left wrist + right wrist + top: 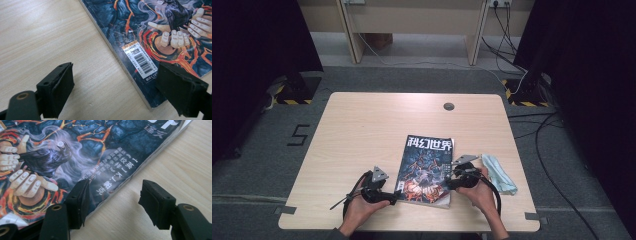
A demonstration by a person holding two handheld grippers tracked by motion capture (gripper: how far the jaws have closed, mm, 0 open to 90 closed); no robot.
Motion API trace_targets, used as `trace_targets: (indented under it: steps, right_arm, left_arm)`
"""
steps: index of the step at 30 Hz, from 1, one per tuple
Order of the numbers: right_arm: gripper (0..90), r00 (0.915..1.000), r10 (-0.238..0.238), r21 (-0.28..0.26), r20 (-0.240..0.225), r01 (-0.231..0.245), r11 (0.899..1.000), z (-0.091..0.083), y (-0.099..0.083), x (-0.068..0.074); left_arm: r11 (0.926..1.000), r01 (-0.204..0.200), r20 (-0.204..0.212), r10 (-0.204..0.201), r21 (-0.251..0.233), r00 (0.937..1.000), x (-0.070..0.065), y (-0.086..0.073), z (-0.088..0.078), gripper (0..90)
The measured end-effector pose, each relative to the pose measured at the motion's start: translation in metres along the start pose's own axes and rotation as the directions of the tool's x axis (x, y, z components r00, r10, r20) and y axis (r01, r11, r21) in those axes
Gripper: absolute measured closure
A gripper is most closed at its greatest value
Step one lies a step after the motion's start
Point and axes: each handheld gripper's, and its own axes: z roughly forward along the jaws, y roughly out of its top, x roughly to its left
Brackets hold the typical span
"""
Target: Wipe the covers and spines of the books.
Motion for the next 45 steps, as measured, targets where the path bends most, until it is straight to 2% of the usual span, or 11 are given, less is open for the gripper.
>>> trace_targets:
  steps: [6,18,22,25,29,32,35,38,40,42,45]
  right_arm:
    - [43.3,1.0000,0.000,-0.015,-0.008,0.000,1.000,-0.001,-0.004,0.003]
    - [52.1,0.9982,-0.059,-0.023,-0.012,0.059,0.998,-0.012,-0.018,0.022]
    - [53.3,0.9978,-0.062,-0.017,-0.025,0.061,0.998,-0.015,-0.022,0.031]
    - [53.3,0.9963,-0.075,-0.012,-0.043,0.075,0.997,-0.015,-0.022,0.038]
    - [54.2,0.9964,-0.071,-0.009,-0.046,0.071,0.997,-0.017,-0.024,0.052]
    - [54.1,0.9957,-0.079,0.001,-0.048,0.079,0.997,-0.018,-0.024,0.061]
    - [52.4,0.9928,-0.115,0.012,-0.033,0.115,0.993,-0.018,-0.021,0.069]
    - [42.2,0.9930,-0.097,0.024,-0.066,0.099,0.995,-0.019,-0.019,0.064]
    - [42.1,0.9928,-0.082,-0.014,-0.088,0.081,0.997,-0.021,-0.017,0.053]
    - [42.2,0.9953,-0.059,-0.034,-0.077,0.057,0.998,-0.026,-0.014,0.039]
    - [43.8,0.9980,-0.039,-0.081,-0.050,0.035,0.996,-0.030,-0.006,0.018]
  left_arm:
    - [1.0000,-0.006,-0.002,0.006,-0.001,1.0000,0.000,0.000,0.000,13.8]
    - [0.9999,0.002,0.015,-0.002,0.011,0.9999,0.002,0.001,0.001,12.6]
    - [0.9999,-0.013,-0.021,0.013,0.007,0.9997,0.006,0.002,0.000,12.7]
    - [1.0000,0.001,-0.036,-0.001,0.006,0.9994,0.012,0.002,0.000,12.7]
    - [0.9997,-0.020,-0.070,0.021,0.014,0.9973,0.016,0.005,0.000,12.7]
    - [0.9999,0.013,-0.071,-0.012,0.009,0.9974,0.024,0.006,0.001,12.3]
    - [0.9993,0.037,-0.075,-0.036,0.007,0.9965,0.026,0.006,0.001,12.4]
    - [0.9980,0.063,-0.048,-0.063,-0.003,0.9969,0.026,0.004,-0.001,19.0]
    - [0.9975,0.071,-0.026,-0.071,-0.008,0.9972,0.025,0.004,-0.003,23.0]
    - [0.9936,0.110,0.026,-0.110,-0.025,0.9936,0.022,0.003,-0.005,22.6]
    - [0.9946,0.100,0.048,-0.098,-0.028,0.9940,0.011,0.000,-0.008,23.0]
